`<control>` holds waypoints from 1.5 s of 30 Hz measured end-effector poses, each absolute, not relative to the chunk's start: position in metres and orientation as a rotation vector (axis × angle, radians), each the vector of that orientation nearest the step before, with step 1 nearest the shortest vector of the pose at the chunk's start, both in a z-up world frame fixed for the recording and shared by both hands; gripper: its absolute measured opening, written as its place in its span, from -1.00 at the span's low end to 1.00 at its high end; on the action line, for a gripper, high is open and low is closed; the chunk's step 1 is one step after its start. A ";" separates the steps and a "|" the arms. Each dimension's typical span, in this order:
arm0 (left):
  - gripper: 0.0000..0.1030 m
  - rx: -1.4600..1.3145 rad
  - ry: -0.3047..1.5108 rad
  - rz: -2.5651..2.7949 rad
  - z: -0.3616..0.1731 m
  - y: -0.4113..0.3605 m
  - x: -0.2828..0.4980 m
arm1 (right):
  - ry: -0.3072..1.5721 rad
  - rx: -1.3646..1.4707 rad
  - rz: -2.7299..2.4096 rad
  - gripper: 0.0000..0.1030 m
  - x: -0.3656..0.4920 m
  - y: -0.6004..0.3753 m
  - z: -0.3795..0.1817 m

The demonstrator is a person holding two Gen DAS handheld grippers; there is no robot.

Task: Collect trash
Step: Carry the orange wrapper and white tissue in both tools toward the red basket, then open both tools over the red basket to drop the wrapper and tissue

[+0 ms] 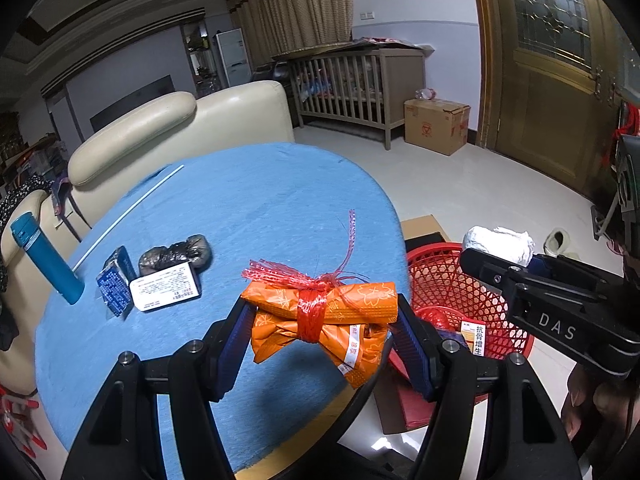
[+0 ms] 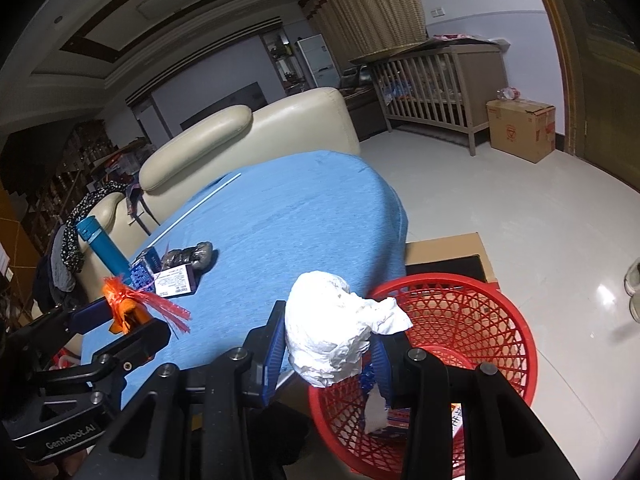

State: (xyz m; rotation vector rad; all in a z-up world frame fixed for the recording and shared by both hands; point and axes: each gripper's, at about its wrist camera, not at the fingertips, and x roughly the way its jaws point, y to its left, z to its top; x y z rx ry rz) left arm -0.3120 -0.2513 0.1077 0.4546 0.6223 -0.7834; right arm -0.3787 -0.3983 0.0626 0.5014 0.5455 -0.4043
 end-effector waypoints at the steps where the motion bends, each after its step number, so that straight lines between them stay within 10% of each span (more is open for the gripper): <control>1: 0.34 0.456 0.623 -0.786 0.107 -0.253 -0.312 | 0.545 0.504 -0.407 -0.20 -0.380 -0.399 0.062; 45: 0.34 0.563 0.717 -0.972 0.062 -0.348 -0.345 | 0.716 0.657 -0.591 -0.20 -0.417 -0.490 -0.020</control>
